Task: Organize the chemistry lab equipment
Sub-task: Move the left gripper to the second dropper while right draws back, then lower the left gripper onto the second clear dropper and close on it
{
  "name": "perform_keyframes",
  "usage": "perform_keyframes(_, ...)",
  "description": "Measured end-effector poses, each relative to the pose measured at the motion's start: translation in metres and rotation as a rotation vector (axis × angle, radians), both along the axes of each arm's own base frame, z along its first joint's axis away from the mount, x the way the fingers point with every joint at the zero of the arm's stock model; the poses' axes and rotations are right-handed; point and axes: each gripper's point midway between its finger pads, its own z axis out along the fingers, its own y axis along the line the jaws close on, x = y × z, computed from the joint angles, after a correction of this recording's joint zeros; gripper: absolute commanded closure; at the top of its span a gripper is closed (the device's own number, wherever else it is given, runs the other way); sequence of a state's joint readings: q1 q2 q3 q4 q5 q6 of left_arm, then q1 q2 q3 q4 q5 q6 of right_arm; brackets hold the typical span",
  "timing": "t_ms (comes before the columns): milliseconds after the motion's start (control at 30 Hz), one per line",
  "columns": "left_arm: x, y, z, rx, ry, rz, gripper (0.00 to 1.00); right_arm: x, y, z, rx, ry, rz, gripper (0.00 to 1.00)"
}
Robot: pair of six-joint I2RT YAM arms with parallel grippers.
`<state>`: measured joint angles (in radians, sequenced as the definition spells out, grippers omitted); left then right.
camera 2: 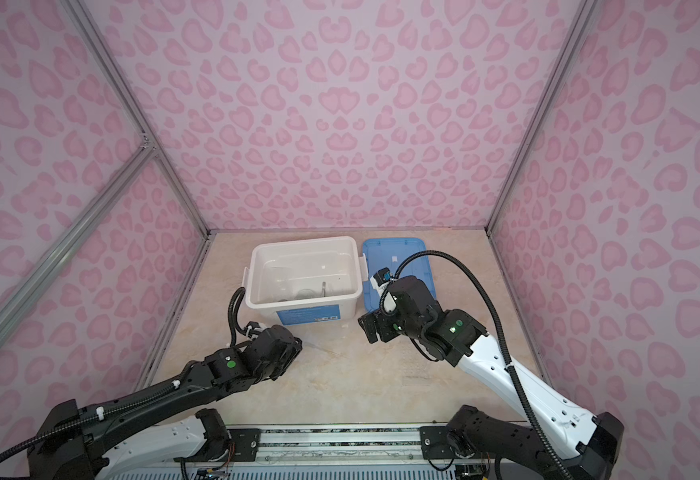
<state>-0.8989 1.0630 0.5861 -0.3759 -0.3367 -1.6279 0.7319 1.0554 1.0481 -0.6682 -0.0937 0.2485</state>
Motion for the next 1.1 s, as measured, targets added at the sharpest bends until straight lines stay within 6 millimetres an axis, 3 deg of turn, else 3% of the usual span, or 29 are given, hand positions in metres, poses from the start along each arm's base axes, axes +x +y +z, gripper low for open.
perform_keyframes(100,0.005,-0.002,-0.011,0.011,0.011,0.051,0.59,0.001,-0.001,-0.003,0.0,-0.005,-0.011,0.04)
perform_keyframes(233,0.008,-0.008,-0.028,0.05,0.046,0.067,0.61,0.001,-0.002,-0.004,0.004,-0.011,-0.019,0.04)
perform_keyframes(467,0.018,-0.029,-0.031,0.084,0.028,0.061,0.63,0.001,-0.004,-0.003,0.006,-0.03,-0.026,0.04)
perform_keyframes(1100,0.028,-0.031,-0.062,0.202,0.046,0.071,0.71,0.003,-0.005,0.0,0.02,-0.059,-0.028,0.04)
